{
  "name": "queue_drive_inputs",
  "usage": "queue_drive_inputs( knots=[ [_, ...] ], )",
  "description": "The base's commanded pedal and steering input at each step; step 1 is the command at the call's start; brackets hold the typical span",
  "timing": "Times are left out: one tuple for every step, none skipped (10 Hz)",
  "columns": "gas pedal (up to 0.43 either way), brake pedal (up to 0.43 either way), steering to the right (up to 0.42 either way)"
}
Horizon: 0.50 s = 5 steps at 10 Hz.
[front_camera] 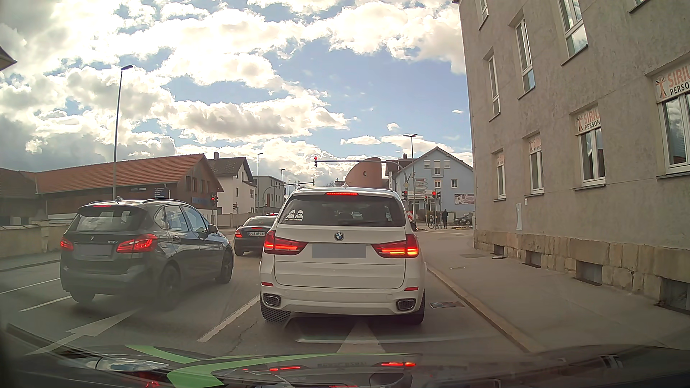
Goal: Follow the waypoints while adhering to traffic rules and regulations
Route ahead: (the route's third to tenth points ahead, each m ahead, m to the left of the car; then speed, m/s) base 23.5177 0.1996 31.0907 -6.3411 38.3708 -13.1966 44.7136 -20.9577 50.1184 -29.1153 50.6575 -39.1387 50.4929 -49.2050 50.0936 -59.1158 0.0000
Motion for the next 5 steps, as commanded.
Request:
queue_drive_inputs(
  knots=[
    [0.0,0.293,-0.004],
    [0.0,0.293,-0.004],
    [0.0,0.293,-0.004],
    [0.0,0.293,-0.004],
    [0.0,0.293,-0.004]
  ],
)
